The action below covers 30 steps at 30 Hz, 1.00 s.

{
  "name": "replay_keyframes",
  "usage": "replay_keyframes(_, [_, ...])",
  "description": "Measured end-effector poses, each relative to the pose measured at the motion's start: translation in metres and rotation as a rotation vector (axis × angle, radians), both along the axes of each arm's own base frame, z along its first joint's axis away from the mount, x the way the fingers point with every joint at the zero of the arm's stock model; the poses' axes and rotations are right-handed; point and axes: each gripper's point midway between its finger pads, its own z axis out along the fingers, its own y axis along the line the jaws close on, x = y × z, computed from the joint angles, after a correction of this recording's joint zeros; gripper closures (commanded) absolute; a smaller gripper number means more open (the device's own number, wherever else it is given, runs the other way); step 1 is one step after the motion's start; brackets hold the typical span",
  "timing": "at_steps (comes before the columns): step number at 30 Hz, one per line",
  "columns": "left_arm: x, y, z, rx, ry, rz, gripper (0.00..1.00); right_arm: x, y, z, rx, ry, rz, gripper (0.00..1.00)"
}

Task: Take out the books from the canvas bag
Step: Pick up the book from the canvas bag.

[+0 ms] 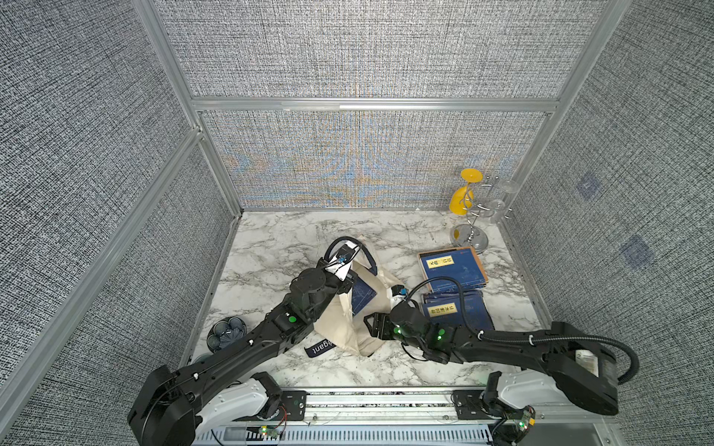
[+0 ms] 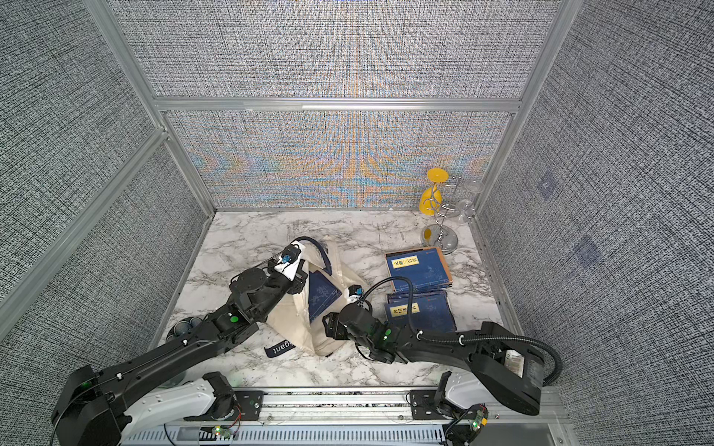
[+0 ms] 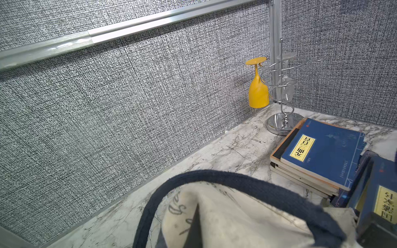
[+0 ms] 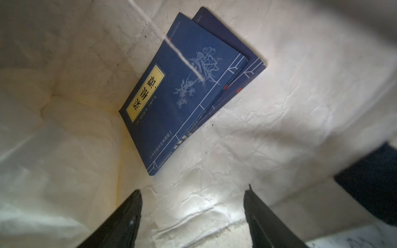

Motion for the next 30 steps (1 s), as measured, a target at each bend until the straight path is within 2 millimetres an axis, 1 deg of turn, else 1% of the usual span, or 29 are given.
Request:
replay_keyframes(4, [-0.004,-0.001,0.002,-0.011,-0.010,-0.021,1.00,0.004,0.016,-0.005,0.021,0.020,-0.014,0.31])
replay_keyframes(9, [-0.014,-0.004,0.002,-0.020,-0.036,-0.073,1.00,0.000,0.028,-0.015,0.023,0.039,-0.064,0.31])
replay_keyframes(12, [-0.019,-0.006,0.005,-0.032,-0.055,-0.104,1.00,0.000,0.037,-0.017,0.028,0.036,-0.082,0.31])
replay_keyframes(19, [-0.035,-0.011,0.011,-0.050,-0.104,-0.192,1.00,0.010,0.044,-0.035,0.050,0.041,-0.151,0.32])
replay_keyframes(26, [-0.050,-0.017,0.017,-0.073,-0.148,-0.278,1.00,0.023,0.051,-0.037,0.089,-0.002,-0.211,0.33])
replay_keyframes(30, [-0.058,-0.020,0.020,-0.078,-0.170,-0.321,1.00,0.033,0.053,-0.036,0.112,-0.048,-0.236,0.38])
